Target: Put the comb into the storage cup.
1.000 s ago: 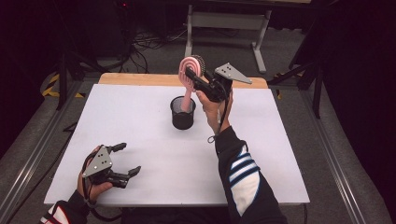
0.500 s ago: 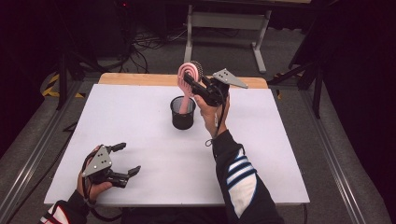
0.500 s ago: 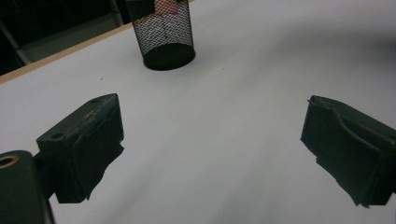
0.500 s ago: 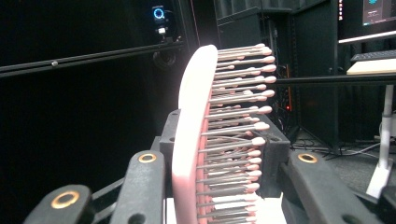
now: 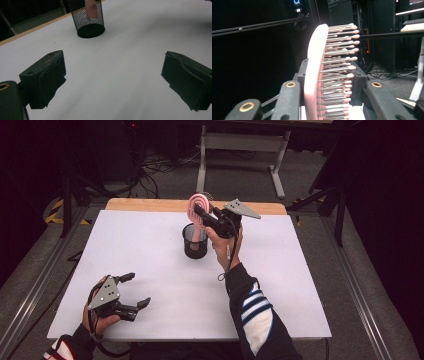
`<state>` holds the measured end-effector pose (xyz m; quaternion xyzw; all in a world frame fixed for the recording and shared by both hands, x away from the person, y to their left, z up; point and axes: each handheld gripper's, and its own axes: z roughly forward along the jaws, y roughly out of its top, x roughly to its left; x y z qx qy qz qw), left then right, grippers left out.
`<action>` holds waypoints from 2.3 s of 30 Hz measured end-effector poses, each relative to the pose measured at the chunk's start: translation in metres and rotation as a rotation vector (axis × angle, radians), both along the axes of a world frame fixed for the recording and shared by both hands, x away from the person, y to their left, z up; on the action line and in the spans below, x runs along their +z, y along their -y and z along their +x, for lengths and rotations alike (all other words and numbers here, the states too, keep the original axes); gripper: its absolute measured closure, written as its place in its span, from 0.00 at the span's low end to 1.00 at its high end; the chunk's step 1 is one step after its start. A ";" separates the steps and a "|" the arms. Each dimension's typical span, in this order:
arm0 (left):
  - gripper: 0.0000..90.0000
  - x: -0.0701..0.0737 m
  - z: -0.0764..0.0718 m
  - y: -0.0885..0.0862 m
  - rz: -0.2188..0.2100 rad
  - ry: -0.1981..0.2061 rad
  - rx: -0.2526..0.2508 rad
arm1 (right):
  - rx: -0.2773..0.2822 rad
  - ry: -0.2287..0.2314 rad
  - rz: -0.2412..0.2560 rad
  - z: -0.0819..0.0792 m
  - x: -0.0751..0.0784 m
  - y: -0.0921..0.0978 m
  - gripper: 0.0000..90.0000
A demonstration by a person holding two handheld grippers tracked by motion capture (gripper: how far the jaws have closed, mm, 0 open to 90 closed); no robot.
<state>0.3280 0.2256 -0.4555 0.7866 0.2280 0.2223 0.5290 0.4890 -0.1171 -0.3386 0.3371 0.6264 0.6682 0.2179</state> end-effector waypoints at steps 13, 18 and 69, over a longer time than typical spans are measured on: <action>0.07 0.000 0.000 0.001 0.004 -0.001 -0.001 | -0.003 -0.034 -0.011 0.002 -0.017 -0.002 0.70; 0.07 0.000 0.000 0.000 0.001 0.000 0.002 | -0.013 -0.063 -0.024 0.002 -0.025 -0.004 0.69; 0.07 -0.002 0.001 0.004 0.029 -0.008 -0.012 | -0.215 -0.116 -0.163 0.012 -0.028 0.030 0.58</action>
